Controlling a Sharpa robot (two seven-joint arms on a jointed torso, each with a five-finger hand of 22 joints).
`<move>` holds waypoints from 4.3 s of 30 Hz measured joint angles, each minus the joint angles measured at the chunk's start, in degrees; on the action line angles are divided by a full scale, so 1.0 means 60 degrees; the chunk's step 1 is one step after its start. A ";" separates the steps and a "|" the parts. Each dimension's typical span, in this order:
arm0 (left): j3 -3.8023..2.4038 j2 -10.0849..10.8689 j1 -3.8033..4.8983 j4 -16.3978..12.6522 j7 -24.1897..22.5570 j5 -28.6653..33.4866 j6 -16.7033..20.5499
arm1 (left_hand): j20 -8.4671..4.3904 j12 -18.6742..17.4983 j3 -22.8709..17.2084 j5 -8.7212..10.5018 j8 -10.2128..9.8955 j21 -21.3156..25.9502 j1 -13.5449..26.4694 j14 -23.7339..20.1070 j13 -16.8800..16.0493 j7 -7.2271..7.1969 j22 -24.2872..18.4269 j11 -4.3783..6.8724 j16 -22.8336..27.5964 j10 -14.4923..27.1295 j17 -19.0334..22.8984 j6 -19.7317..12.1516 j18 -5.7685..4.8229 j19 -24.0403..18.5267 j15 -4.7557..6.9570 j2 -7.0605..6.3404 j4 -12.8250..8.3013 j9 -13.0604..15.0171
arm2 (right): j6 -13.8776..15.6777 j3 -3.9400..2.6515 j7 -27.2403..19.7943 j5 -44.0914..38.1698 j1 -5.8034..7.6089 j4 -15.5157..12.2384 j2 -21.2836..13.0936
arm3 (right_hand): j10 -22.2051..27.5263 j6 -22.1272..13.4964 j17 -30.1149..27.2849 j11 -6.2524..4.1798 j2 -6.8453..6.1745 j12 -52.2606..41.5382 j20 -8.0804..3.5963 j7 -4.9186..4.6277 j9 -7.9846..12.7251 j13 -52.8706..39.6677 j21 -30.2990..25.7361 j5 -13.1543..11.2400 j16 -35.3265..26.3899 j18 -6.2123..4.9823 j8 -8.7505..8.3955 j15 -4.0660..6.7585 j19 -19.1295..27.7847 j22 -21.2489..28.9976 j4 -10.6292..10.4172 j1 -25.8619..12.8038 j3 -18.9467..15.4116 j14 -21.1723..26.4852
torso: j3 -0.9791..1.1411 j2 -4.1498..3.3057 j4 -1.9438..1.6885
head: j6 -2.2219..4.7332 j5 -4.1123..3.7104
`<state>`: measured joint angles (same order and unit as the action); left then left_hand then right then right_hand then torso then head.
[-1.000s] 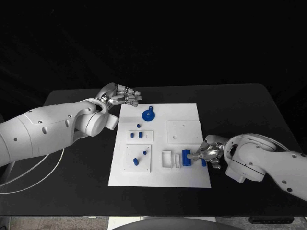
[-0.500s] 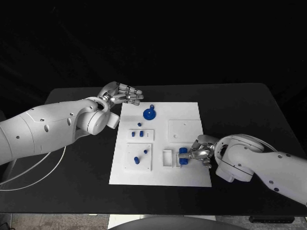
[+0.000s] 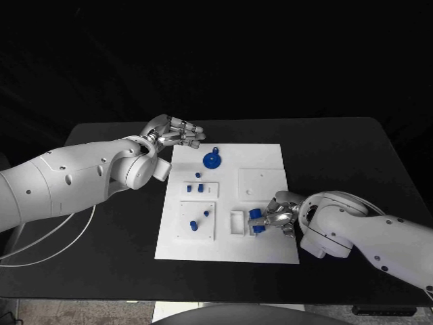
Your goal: Assemble the parts on the task board
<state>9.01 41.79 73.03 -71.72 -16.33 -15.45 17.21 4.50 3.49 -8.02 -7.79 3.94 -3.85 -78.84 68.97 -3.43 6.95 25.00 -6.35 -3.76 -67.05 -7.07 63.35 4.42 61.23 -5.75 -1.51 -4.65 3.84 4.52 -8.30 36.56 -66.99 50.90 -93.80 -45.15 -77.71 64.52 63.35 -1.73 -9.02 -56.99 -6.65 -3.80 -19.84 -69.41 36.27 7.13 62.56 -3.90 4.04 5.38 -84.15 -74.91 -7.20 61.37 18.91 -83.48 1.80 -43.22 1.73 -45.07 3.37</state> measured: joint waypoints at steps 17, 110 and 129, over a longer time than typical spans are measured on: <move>0.0000 0.0005 0.0001 -0.0006 0.0019 0.0002 -0.0024 | 0.0000 0.0000 0.0000 0.0000 0.0000 0.0000 0.0000 0.0000 0.0000 0.0000 0.0001 0.0000 0.0000 0.0000 0.0002 0.0000 0.0000 -0.0001 0.0000 0.0000 0.0000 0.0000 | 0.0535 0.0097 -0.0107 0.0784 -0.0002 -0.0330 -0.0314 | -0.0158 0.0702 -0.0027 -0.0090 0.0425 0.0000 0.0000 0.0233 0.1769 0.0010 0.0171 0.0293 0.0000 0.0000 -0.0130 0.0011 0.0000 0.0001 0.0873 -0.0323 0.0518 -0.0018 | 0.0019 -0.0003 0.0019 | 0.0019 0.0060; -0.0001 0.0002 0.0005 -0.0047 0.0114 0.0006 -0.0124 | 0.0000 0.0000 0.0063 0.0000 0.0000 0.0000 0.0037 0.0000 0.0000 0.0000 -0.0271 0.0000 0.0000 0.0000 -0.0002 0.0000 0.0000 0.0066 0.0000 0.0037 0.0116 0.0000 | 0.0431 0.0792 -0.0429 0.0844 0.0664 -0.0519 0.0262 | -0.0098 0.0661 -0.0072 -0.0104 0.0954 0.0146 -0.0033 0.0172 0.1686 0.0162 0.0164 0.0532 -0.0081 0.0000 -0.0085 0.0004 0.0036 -0.0005 0.0419 0.0505 -0.4046 -0.0043 | 0.0026 -0.0017 0.0020 | -0.0060 0.0379; -0.0001 0.0036 0.0006 -0.0055 0.0137 0.0007 -0.0140 | 0.0000 0.0000 0.0062 0.0000 0.0000 0.0000 0.0037 0.0000 0.0000 0.0000 -0.0270 0.0000 0.0000 0.0000 0.0000 0.0000 0.0000 0.0066 0.0000 0.0037 0.0115 0.0000 | -0.0031 0.0789 -0.0996 0.0837 0.0663 -0.0692 0.0034 | -0.0098 0.0779 -0.0019 -0.0103 0.0312 0.0147 -0.0033 0.0207 0.1862 0.0173 0.0164 0.1397 -0.0081 -0.0001 -0.0085 0.0003 0.0036 -0.0003 0.0444 0.1205 -0.2803 -0.0042 | 0.0019 -0.0021 0.0016 | -0.0076 0.0318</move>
<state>9.01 42.00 73.06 -72.05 -15.50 -15.41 16.37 4.50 3.49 -7.64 -7.79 3.94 -3.85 -78.62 68.98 -3.43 6.95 23.38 -6.35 -3.76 -67.06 -7.08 63.35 4.42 61.63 -5.75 -1.29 -3.96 3.84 4.34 -3.57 30.58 -61.96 54.87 -97.96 -44.94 -78.30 69.20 63.23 -2.35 -7.14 -56.11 -6.84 -2.55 -8.68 -68.37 37.26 15.51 62.07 -3.90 3.53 5.40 -83.93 -74.93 -4.54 68.60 2.09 -83.73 1.92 -43.35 1.82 -45.53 5.27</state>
